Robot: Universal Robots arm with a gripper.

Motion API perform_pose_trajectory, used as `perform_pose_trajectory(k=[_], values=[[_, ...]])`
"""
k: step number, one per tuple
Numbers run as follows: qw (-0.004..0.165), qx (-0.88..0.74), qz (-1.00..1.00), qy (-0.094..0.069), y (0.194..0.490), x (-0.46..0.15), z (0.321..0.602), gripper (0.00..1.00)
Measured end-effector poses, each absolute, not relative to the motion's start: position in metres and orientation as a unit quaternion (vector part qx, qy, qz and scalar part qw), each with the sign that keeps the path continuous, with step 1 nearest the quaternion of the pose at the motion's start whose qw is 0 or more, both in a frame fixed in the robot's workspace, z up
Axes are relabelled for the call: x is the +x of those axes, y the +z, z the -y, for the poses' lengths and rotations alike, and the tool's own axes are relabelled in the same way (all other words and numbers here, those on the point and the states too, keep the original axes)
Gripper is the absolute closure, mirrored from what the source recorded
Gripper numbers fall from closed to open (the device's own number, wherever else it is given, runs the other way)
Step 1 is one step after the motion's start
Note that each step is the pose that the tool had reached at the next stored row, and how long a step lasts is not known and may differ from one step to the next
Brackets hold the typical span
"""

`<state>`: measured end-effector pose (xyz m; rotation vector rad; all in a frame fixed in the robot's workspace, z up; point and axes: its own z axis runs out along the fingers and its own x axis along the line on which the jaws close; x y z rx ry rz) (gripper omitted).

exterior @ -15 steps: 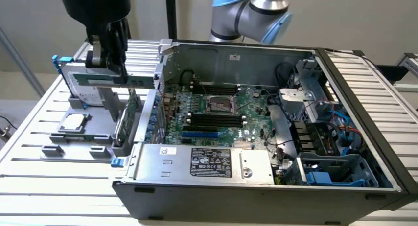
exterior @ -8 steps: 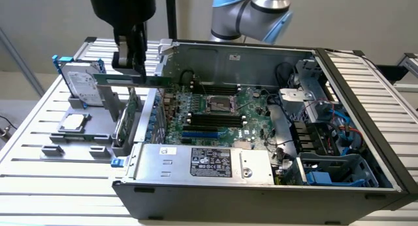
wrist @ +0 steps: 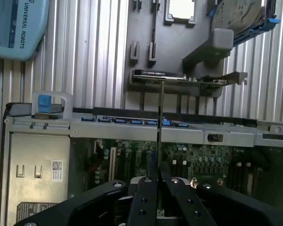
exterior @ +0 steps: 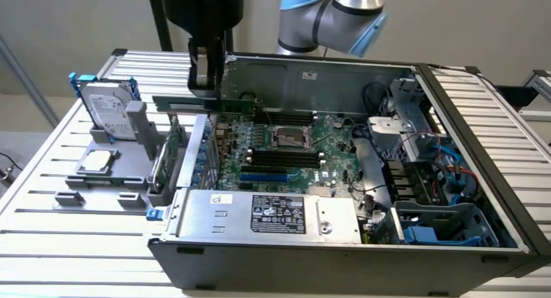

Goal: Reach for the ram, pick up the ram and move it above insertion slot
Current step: 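Pick up the ram and move it above insertion slot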

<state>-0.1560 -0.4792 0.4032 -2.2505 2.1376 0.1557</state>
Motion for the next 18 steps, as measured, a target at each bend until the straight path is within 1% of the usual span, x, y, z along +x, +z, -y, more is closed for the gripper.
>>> perform_pose_trajectory(k=[11,18], values=[[0.017,-0.724,-0.688,0.050,0.401,-0.106,0.466,0.87],[0.017,-0.724,-0.688,0.050,0.398,-0.082,0.450,0.87]])
